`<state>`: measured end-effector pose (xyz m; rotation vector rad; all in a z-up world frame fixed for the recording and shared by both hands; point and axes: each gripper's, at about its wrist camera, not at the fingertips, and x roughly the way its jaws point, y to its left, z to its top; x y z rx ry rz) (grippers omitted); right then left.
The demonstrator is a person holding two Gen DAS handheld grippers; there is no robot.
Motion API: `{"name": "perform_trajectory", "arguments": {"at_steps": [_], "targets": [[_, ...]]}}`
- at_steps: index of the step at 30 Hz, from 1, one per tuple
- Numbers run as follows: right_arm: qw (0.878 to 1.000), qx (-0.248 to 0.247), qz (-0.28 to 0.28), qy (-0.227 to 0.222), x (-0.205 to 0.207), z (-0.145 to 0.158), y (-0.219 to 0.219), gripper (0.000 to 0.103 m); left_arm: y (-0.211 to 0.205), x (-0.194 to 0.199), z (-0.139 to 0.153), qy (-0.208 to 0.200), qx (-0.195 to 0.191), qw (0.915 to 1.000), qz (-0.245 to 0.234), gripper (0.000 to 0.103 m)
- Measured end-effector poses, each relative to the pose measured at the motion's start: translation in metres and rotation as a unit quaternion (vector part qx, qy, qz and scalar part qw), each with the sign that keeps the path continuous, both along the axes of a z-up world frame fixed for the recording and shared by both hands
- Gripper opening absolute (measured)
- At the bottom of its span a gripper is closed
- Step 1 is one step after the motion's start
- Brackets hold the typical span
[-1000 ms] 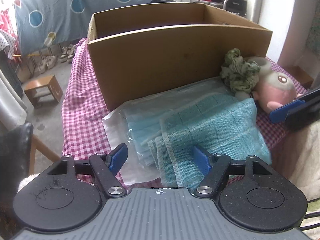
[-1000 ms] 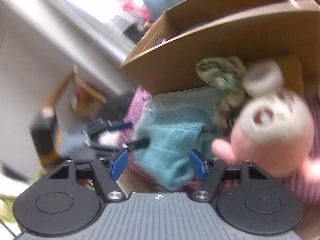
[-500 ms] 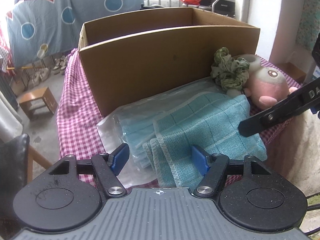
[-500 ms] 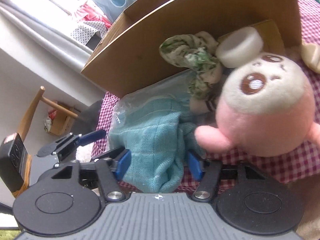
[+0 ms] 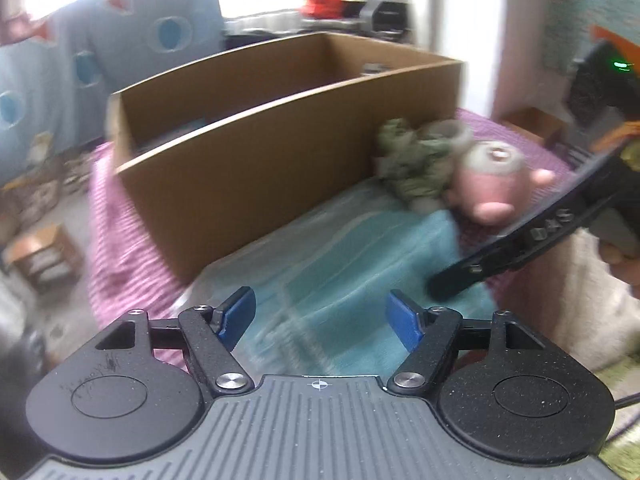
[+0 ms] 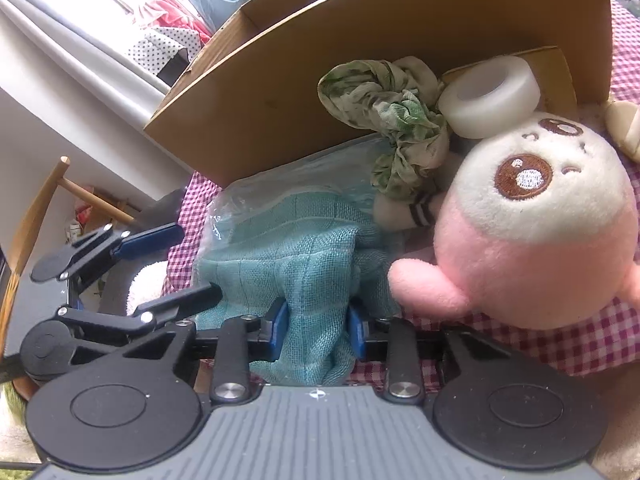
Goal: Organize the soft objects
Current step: 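Grasp the teal towel with the left gripper while the right gripper releases it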
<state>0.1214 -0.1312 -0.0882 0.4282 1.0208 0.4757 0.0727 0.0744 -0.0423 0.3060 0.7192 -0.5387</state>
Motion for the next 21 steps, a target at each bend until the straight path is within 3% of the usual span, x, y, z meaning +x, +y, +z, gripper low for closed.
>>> {"name": "perform_trajectory", "arguments": {"at_steps": [4,9,16,21], "targets": [[1.0,0.023,0.005,0.007,0.003,-0.004,-0.008,0.034,-0.015,0.012,0.002,0.034,0.001,0.9952,-0.091,0.072],[0.999,0.042,0.018,0.007,0.007,-0.007,-0.019,0.034,-0.039,0.035,-0.006,0.089,0.032,0.9793,-0.179,0.071],[0.998,0.043,0.049,-0.016,0.01,-0.005,-0.025,0.029,-0.065,0.062,-0.012,0.152,0.076,0.9507,-0.259,0.068],[0.997,0.043,0.055,-0.041,0.005,0.003,-0.024,0.027,-0.068,0.08,-0.012,0.208,0.07,0.9387,-0.266,0.052]]}}
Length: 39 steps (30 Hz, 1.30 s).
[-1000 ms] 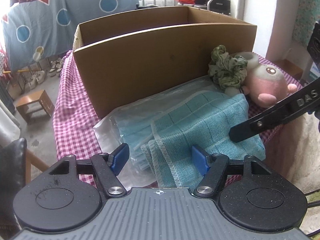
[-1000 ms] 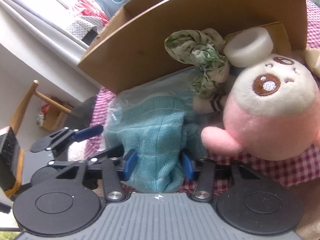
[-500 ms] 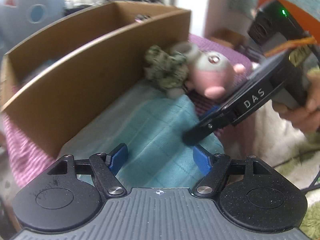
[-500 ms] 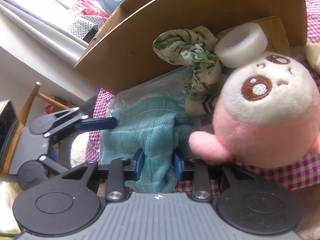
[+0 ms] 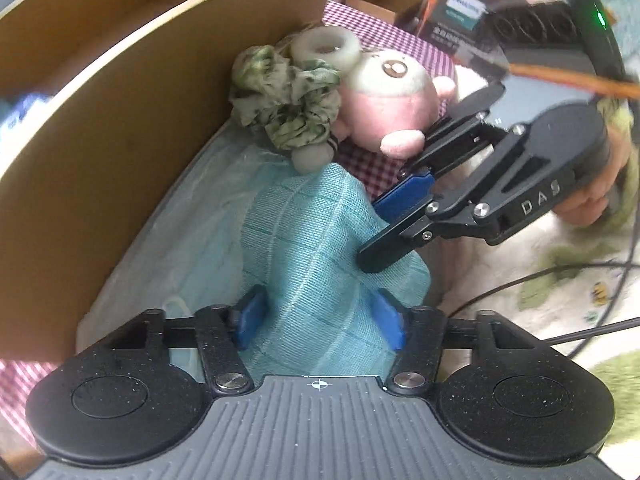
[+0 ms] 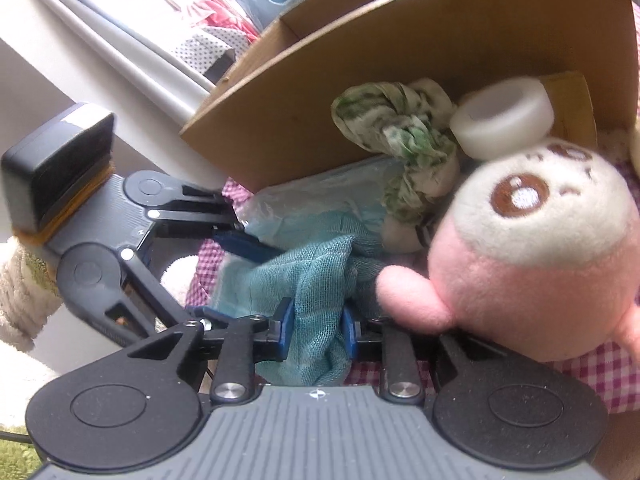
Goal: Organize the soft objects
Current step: 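Grasp the teal towel with the left gripper while the right gripper releases it, then lift the teal towel with the left gripper over the cardboard box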
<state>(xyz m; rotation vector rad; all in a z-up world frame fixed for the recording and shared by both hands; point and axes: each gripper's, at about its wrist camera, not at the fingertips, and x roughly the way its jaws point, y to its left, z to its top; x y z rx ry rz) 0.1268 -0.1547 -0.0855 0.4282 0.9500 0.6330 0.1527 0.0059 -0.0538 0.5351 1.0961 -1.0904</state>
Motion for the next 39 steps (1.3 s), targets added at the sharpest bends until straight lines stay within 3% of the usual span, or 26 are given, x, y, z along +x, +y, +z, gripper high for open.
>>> {"name": "perform_trajectory", "arguments": {"at_steps": [3,7,11,14,17,20,24,26,29,32,34,39], "targets": [[1.0,0.0,0.0,-0.013,-0.002,0.006,0.003,0.027,0.012,0.009,0.0,0.037,-0.014,0.9989,0.026,0.038],[0.999,-0.007,0.009,-0.042,0.0,0.021,0.014,0.027,0.028,0.008,-0.001,0.053,-0.033,0.9959,0.066,0.024],[0.994,-0.018,0.026,-0.103,0.008,0.043,0.031,0.026,0.051,0.005,0.009,0.065,-0.07,0.9891,0.112,0.02],[0.988,-0.031,0.023,-0.153,0.023,0.055,0.046,0.027,0.074,0.009,0.014,0.076,-0.107,0.9771,0.167,0.018],[0.988,-0.014,0.009,-0.156,0.045,0.056,0.05,0.029,0.094,0.01,0.009,0.088,-0.14,0.956,0.242,0.017],[0.991,0.016,-0.025,-0.131,0.056,0.056,0.038,0.03,0.114,0.014,-0.009,0.114,-0.174,0.9248,0.319,0.017],[0.993,0.045,-0.058,-0.096,0.052,0.048,0.015,0.057,0.136,0.012,-0.032,0.159,-0.232,0.8826,0.377,0.017],[0.995,0.043,-0.06,-0.074,0.044,0.038,0.011,0.057,0.139,0.011,-0.037,0.166,-0.243,0.874,0.387,0.018],[0.996,0.033,-0.063,-0.046,0.041,0.021,0.021,0.057,0.147,0.008,-0.04,0.164,-0.247,0.8742,0.385,0.019],[0.997,0.032,-0.057,-0.047,0.043,0.016,0.032,0.055,0.145,0.009,-0.034,0.151,-0.241,0.8842,0.371,0.024],[0.997,0.023,-0.054,-0.041,0.048,0.014,0.039,0.054,0.14,0.012,-0.032,0.145,-0.232,0.8914,0.361,0.036],[0.998,0.004,-0.057,-0.011,0.057,0.012,0.047,0.054,0.13,0.016,-0.023,0.119,-0.205,0.908,0.345,0.037]]}}
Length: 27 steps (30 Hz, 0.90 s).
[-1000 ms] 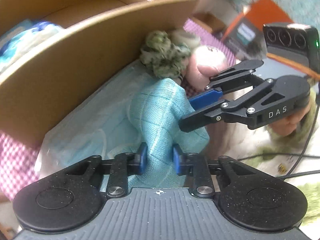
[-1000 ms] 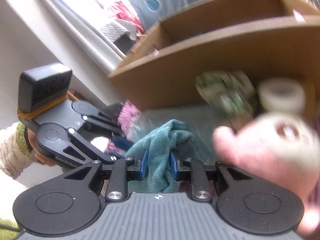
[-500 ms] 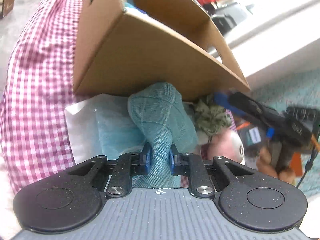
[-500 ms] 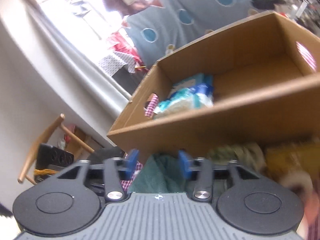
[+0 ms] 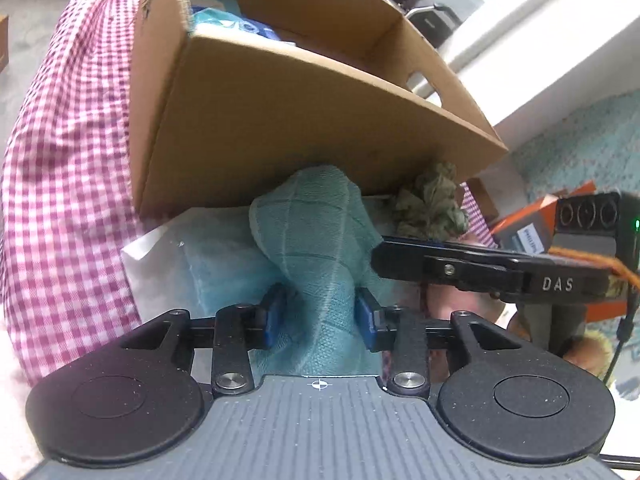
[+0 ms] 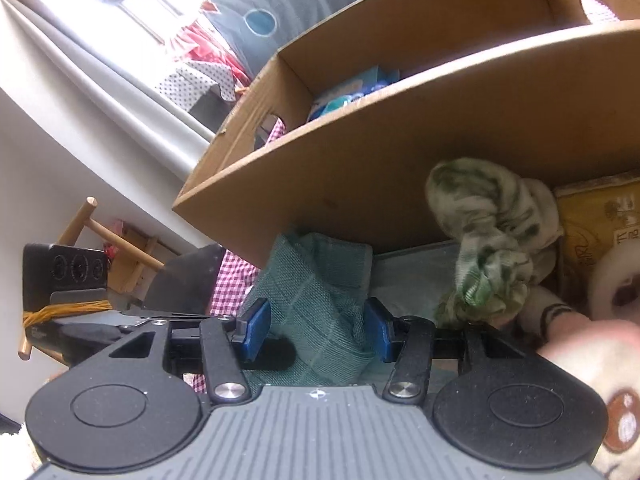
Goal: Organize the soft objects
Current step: 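Lift the teal towel with the left gripper over the cardboard box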
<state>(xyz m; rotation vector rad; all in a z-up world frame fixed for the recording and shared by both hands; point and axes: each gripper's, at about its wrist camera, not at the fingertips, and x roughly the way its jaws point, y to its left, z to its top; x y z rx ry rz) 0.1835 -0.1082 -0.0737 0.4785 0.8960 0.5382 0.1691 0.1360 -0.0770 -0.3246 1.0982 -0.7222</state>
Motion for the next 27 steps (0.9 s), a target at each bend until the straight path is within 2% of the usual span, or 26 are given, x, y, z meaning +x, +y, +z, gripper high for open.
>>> {"name": "perform_trajectory", "arguments": {"at_steps": [5,8,10,13,16,21,24,27], "targets": [[1.0,-0.005,0.017,0.026,0.009,-0.007,0.009,0.049,-0.013,0.001,-0.001,-0.021,0.011,0.9997,-0.011,0.034],[0.999,0.002,0.026,0.021,0.007,-0.006,0.013,0.04,-0.02,0.002,-0.003,-0.018,-0.002,0.9997,-0.015,0.034],[0.999,0.017,0.031,0.015,0.002,0.0,0.011,0.031,-0.019,0.0,0.0,-0.015,-0.012,0.9997,-0.012,0.033],[0.999,0.034,0.037,-0.005,-0.011,0.017,0.006,0.03,-0.014,-0.008,0.013,-0.02,-0.027,0.9994,-0.01,0.033],[0.997,0.047,0.041,-0.043,-0.025,0.044,0.0,0.03,-0.007,-0.027,0.037,-0.04,-0.035,0.9986,-0.008,0.033],[0.99,0.065,0.041,-0.114,-0.033,0.096,-0.014,0.03,-0.013,-0.048,0.094,-0.107,-0.035,0.9936,-0.004,0.033],[0.985,0.062,0.039,-0.154,-0.021,0.128,-0.026,0.03,-0.024,-0.042,0.128,-0.148,-0.034,0.9883,-0.008,0.033],[0.983,0.056,0.033,-0.171,0.003,0.154,-0.04,0.03,-0.04,-0.018,0.151,-0.172,-0.032,0.9844,-0.017,0.033]]}}
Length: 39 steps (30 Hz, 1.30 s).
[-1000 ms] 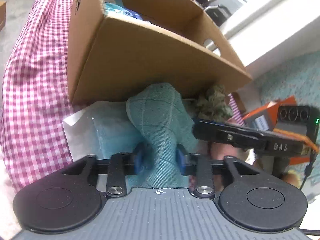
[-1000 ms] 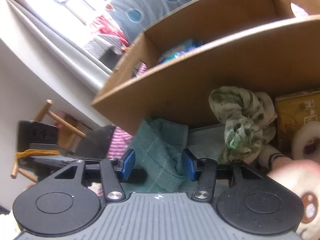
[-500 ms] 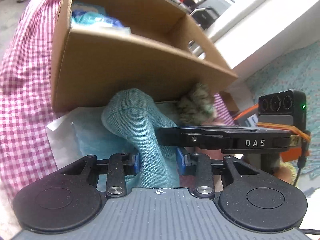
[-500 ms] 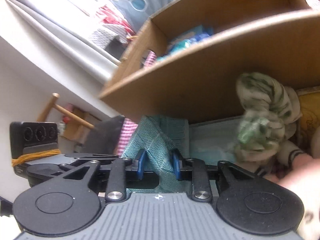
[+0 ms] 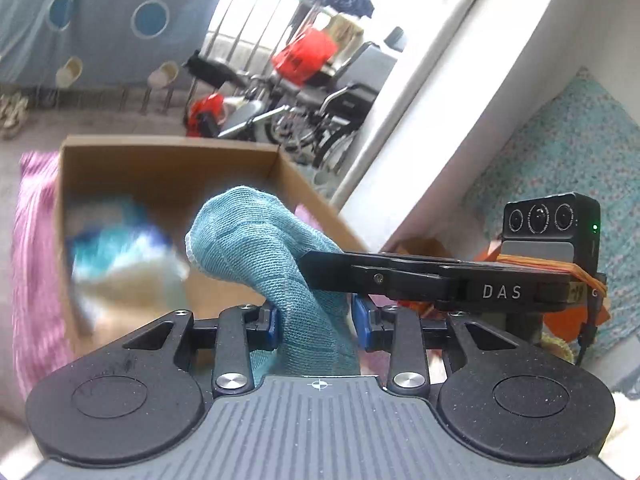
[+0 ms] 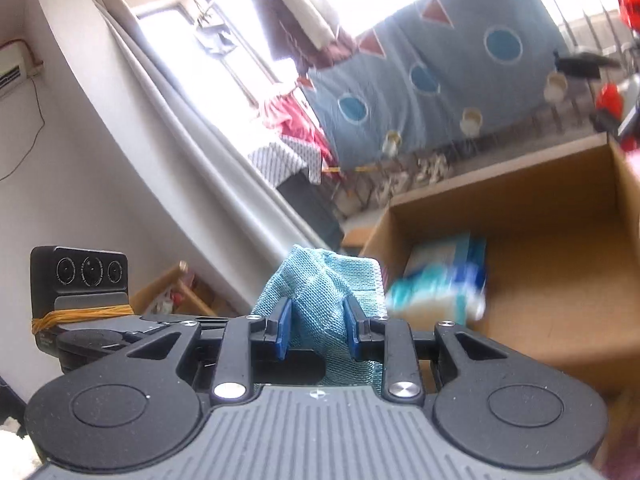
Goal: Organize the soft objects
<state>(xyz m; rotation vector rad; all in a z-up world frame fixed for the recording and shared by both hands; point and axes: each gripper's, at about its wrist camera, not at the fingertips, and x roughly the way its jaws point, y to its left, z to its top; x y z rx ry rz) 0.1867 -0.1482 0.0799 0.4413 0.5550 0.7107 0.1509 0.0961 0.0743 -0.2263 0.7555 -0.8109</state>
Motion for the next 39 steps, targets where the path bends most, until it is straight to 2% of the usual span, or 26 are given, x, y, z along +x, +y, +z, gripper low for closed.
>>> {"name": "perform_trajectory", "arguments": {"at_steps": [5,9,13,16,18,21,24,30,33,35,36,37,39], "targets": [[0.999,-0.014,-0.015,0.024,0.063,0.021,-0.027,0.03,-0.031,0.059,0.021,0.0,-0.001,0.9998,-0.018,0.033],[0.996,-0.029,-0.023,0.078,0.126,0.013,-0.048,0.03,-0.054,0.12,0.015,0.055,-0.007,0.9982,-0.024,0.033],[0.988,-0.051,-0.033,0.142,0.19,-0.016,-0.057,0.03,-0.067,0.173,-0.017,0.108,-0.011,0.9939,-0.019,0.033],[0.978,-0.063,-0.035,0.198,0.232,-0.05,-0.058,0.029,-0.073,0.214,-0.047,0.163,-0.014,0.9865,-0.008,0.033],[0.97,-0.078,-0.039,0.227,0.255,-0.07,-0.054,0.029,-0.073,0.236,-0.067,0.192,-0.006,0.9813,0.003,0.033],[0.96,-0.108,-0.042,0.255,0.282,-0.097,-0.043,0.029,-0.073,0.263,-0.092,0.215,0.019,0.9762,0.021,0.033],[0.953,-0.15,-0.045,0.259,0.302,-0.114,-0.026,0.029,-0.069,0.282,-0.112,0.235,0.037,0.9704,0.039,0.033],[0.95,-0.187,-0.044,0.247,0.311,-0.123,-0.001,0.032,-0.059,0.29,-0.117,0.233,0.067,0.9677,0.072,0.035],[0.952,-0.177,-0.046,0.246,0.31,-0.116,-0.002,0.034,-0.056,0.286,-0.113,0.233,0.078,0.9664,0.077,0.04],[0.957,-0.163,-0.053,0.234,0.306,-0.106,-0.01,0.041,-0.054,0.284,-0.109,0.236,0.076,0.9655,0.08,0.05],[0.96,-0.154,-0.06,0.226,0.301,-0.098,-0.014,0.05,-0.053,0.282,-0.106,0.237,0.071,0.9657,0.08,0.056],[0.963,-0.145,-0.065,0.219,0.303,-0.095,-0.018,0.054,-0.054,0.285,-0.105,0.235,0.066,0.9665,0.08,0.059],[0.967,-0.131,-0.075,0.208,0.293,-0.081,-0.025,0.054,-0.052,0.279,-0.095,0.224,0.058,0.969,0.085,0.062]]}}
